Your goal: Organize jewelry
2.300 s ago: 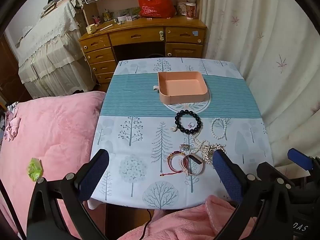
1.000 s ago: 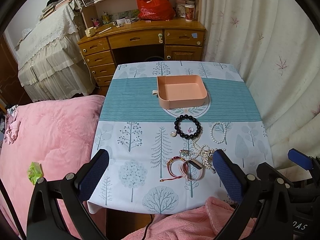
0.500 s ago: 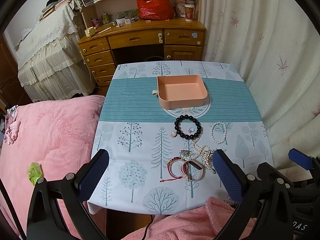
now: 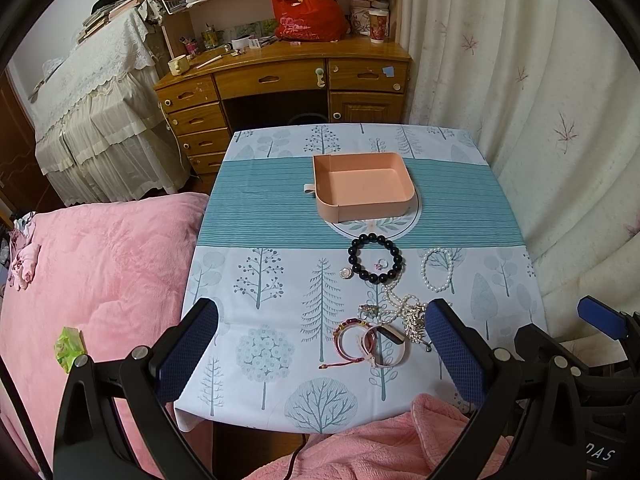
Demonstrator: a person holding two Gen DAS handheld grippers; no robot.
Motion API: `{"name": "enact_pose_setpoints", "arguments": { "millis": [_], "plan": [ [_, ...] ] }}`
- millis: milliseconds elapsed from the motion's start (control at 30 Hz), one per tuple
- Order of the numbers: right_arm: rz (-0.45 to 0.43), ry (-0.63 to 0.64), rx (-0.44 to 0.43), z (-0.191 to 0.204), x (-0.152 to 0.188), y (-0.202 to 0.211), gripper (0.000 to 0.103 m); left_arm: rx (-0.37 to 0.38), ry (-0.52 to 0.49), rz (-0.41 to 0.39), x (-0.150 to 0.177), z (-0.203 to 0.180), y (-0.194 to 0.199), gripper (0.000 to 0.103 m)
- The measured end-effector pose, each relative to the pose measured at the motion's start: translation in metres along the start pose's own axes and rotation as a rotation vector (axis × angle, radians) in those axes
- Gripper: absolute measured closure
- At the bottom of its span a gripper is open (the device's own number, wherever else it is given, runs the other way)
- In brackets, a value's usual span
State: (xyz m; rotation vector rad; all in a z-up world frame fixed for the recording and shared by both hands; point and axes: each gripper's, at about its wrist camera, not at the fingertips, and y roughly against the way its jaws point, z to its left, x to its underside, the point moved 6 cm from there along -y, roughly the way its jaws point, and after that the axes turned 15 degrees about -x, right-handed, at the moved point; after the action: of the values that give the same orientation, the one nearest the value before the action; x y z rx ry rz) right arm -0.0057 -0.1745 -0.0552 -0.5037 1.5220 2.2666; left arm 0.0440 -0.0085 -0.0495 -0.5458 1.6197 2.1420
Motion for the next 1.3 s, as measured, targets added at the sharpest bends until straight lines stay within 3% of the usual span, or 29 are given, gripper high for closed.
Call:
{"name": "enact_pose_setpoints", "arguments": {
  "millis": [400, 500, 700, 900, 1067, 1200, 1267, 1300],
  "plan": [
    [0.012, 0.034, -0.052, 0.001, -0.018, -0.006, 0.007, 0.034, 0.034, 0.04, -0.007, 0.007, -0.017, 0.001],
    [-0.04, 0.079, 0.012, -0.005, -0.022, -0.007, 0.007, 0.042, 0.027, 0.076, 0.002, 0.008, -0.032, 0.001],
    [-0.021, 0.164, 0.058, -0.021, 0.003, -0.04, 0.007, 0.097, -0.045, 0.184, 0.041, -0.007, -0.078, 0.001],
    [0.016, 0.309, 0.09, -0.033, 0.044, -0.088, 0.007, 0.196, -0.092, 0.215, 0.075, -0.029, -0.119, 0.001],
    [0.081, 0.336, -0.021, -0.031, 0.075, -0.132, 0.007, 0.194, -0.09, 0.285, 0.095, -0.038, -0.167, 0.001],
    [0.096, 0.196, -0.111, -0.028, 0.089, -0.163, 0.023, 0.183, -0.088, 0.274, 0.1, -0.037, -0.193, 0.006],
    [0.099, 0.091, -0.136, -0.029, 0.093, -0.179, 0.034, 0.176, -0.098, 0.239, 0.1, -0.034, -0.202, 0.006],
    [0.099, 0.03, -0.136, -0.03, 0.095, -0.186, 0.046, 0.176, -0.106, 0.225, 0.1, -0.033, -0.205, 0.007]
  ]
}}
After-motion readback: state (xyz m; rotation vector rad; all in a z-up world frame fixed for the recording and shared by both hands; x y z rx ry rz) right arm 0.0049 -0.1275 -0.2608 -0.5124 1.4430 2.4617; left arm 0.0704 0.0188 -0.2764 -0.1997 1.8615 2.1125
